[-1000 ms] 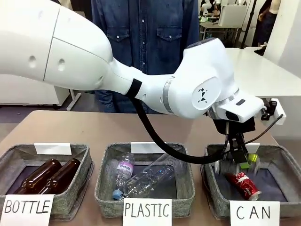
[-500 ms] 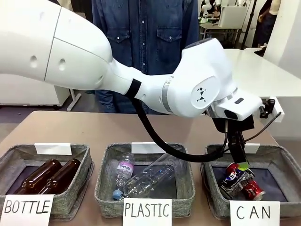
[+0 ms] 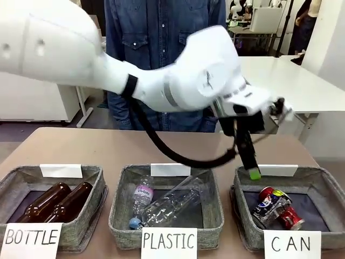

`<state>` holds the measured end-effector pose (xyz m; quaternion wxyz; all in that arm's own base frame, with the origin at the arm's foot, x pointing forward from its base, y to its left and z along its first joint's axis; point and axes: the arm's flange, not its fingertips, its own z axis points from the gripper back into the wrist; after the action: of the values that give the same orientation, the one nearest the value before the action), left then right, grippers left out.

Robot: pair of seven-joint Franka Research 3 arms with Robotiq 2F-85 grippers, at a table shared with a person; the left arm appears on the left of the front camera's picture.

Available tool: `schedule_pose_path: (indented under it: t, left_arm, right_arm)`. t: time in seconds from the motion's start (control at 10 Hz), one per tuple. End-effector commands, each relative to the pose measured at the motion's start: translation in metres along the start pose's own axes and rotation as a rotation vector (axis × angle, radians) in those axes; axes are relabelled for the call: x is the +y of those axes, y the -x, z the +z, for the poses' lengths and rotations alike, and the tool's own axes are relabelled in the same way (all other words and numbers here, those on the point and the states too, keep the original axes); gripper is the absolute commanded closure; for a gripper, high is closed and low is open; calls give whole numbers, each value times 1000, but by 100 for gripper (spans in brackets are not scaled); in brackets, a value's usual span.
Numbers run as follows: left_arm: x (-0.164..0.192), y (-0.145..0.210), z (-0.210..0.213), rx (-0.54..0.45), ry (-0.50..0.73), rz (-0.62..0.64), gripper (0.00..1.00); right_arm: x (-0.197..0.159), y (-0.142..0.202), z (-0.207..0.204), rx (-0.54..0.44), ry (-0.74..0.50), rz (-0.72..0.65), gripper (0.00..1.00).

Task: Sort the can waste into the basket.
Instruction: Pick up the can waste from the table and place it in the right Fabric basket.

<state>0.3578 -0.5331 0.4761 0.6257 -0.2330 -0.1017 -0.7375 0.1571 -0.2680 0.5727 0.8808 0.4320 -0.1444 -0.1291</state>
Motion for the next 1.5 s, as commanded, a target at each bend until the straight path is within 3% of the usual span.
schedule_pose_path:
  t: [0.0, 0.2, 0.4, 0.6, 0.7, 0.8, 1.0, 1.1, 1.2, 1.3, 1.4]
  left_arm:
    - [-22, 85, 80, -27, -18, 189, 0]
    - [-29, 165, 142, -70, -96, 471, 0]
    - [-34, 238, 195, -206, -143, 755, 0]
    - [-39, 317, 239, -381, -174, 1068, 0]
    - [-47, 359, 260, -560, -71, 1137, 0]
    - [-58, 392, 274, -680, -26, 1164, 0]
    - [-84, 440, 294, -946, 51, 1102, 0]
    - [-97, 461, 296, -1077, 57, 1030, 0]
    - [-103, 476, 284, -1047, 34, 951, 0]
    - [-84, 455, 310, -958, 51, 1137, 0]
    - [-84, 455, 310, -958, 51, 1137, 0]
  right_arm:
    - [41, -14, -57, 159, -45, 124, 0]
    - [89, -16, -120, 294, -53, 218, 0]
    - [126, -5, -179, 402, -88, 277, 0]
    - [155, 8, -236, 438, -237, 284, 0]
    - [168, 10, -263, 448, -338, 215, 0]
    - [175, 8, -284, 419, -412, 127, 0]
    - [176, -8, -316, 259, -432, -27, 0]
    - [173, -21, -320, 129, -363, -64, 0]
    - [172, -9, -299, 372, -410, 53, 0]
    - [172, -9, -299, 372, -410, 53, 0]
    - [172, -9, -299, 372, -410, 53, 0]
